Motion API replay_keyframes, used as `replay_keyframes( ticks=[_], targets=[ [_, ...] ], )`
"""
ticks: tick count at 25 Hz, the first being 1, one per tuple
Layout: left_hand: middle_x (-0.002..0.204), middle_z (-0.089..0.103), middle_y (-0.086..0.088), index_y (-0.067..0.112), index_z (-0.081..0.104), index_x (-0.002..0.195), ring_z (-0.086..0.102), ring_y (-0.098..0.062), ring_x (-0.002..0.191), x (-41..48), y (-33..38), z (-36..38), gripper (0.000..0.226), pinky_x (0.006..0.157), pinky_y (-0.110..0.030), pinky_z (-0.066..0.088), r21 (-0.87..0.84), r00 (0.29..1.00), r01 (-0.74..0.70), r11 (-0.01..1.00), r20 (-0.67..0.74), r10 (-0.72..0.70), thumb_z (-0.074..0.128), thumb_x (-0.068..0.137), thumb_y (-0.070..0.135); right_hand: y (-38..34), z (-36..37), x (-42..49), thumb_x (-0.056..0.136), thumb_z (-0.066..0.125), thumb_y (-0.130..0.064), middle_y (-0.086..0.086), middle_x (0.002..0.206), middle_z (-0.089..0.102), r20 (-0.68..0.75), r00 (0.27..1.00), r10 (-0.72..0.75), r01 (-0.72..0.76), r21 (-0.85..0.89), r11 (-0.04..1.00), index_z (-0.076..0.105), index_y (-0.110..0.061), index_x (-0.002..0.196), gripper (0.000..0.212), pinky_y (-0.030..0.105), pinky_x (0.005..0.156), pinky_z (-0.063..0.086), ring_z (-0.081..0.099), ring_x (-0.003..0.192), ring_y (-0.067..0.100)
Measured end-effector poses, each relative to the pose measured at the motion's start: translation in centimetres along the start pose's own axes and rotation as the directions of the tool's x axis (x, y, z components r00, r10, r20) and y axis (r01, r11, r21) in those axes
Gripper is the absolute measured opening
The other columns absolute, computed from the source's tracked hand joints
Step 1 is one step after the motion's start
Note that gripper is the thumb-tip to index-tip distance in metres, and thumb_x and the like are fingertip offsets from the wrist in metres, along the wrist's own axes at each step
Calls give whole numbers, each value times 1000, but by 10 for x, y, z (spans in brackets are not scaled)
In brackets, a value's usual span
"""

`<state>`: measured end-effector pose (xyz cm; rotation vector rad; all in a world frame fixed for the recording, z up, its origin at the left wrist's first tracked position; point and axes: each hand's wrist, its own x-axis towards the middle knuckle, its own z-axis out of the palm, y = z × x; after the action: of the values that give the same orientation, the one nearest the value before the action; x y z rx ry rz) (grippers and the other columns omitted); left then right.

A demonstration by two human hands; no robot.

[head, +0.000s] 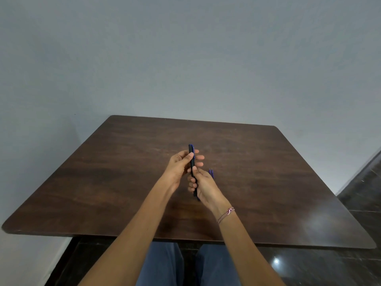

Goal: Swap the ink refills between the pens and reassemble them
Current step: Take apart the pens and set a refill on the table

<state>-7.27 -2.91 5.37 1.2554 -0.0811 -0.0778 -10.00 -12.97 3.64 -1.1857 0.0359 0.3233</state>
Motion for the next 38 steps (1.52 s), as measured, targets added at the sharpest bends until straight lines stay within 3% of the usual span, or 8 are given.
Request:
replay_keyframes(
  ticks=[9,15,18,22,25,28,33,38],
  targets=[
    [69,61,-3,12,57,88,57,-7,51,8,-11,2,14,50,-18,49,-53,993,-16,998,-120,10,46,97,13,5,6,8,103,34,-25,-7,56,35,-42,999,-16,12,-100,995,49,-14,80,30,15,42,29,32,39,1],
    [67,56,-1,9,55,99,46,-6,39,10,-12,8,10,44,-19,43,-83,979,-18,996,-204,1,49,96,16,11,16,5,103,33,-25,-6,57,35,-87,996,-12,-1,-148,989,49,-17,79,30,15,41,30,35,38,1],
    [73,64,-2,9,59,106,59,-10,47,11,-8,2,17,43,-19,46,-76,983,3,997,-185,-17,55,93,20,11,14,5,103,34,-25,-6,58,37,-82,996,-21,8,-163,987,50,-15,81,29,16,44,31,35,43,2],
    [87,68,0,15,69,103,63,-13,79,19,-3,-7,18,60,-22,49,7,978,57,998,-199,-54,63,87,21,11,12,3,102,32,-21,-2,70,49,-116,991,-68,41,-223,974,57,-15,87,30,20,58,38,45,62,7],
    [83,66,0,14,71,96,59,-13,79,27,-1,-11,13,77,-29,49,0,958,68,998,-281,-65,66,84,18,13,9,2,102,35,-22,-4,98,55,-119,992,-44,4,-315,949,63,-21,88,31,27,86,41,47,93,7],
    [79,67,0,8,69,98,61,-13,72,35,1,-16,18,74,-28,51,-23,933,69,997,-354,-73,70,81,16,13,1,-1,101,38,-25,-10,119,49,-99,995,-20,-18,-365,931,67,-23,101,29,31,104,26,34,112,2],
    [74,65,-4,2,67,97,59,-11,60,44,-8,-19,22,52,-15,51,51,868,139,989,-487,-97,73,79,12,5,-8,-6,99,45,-22,-10,73,49,-121,982,-144,90,-370,925,68,-26,100,23,17,68,40,44,69,3],
    [86,71,-11,4,69,94,67,-16,65,51,-22,-30,27,75,-33,59,319,810,334,887,-578,-97,78,74,18,-4,-8,-2,97,50,-23,-12,73,56,-84,980,-180,142,-340,930,70,-23,100,21,21,73,42,43,67,4]
  ],
)
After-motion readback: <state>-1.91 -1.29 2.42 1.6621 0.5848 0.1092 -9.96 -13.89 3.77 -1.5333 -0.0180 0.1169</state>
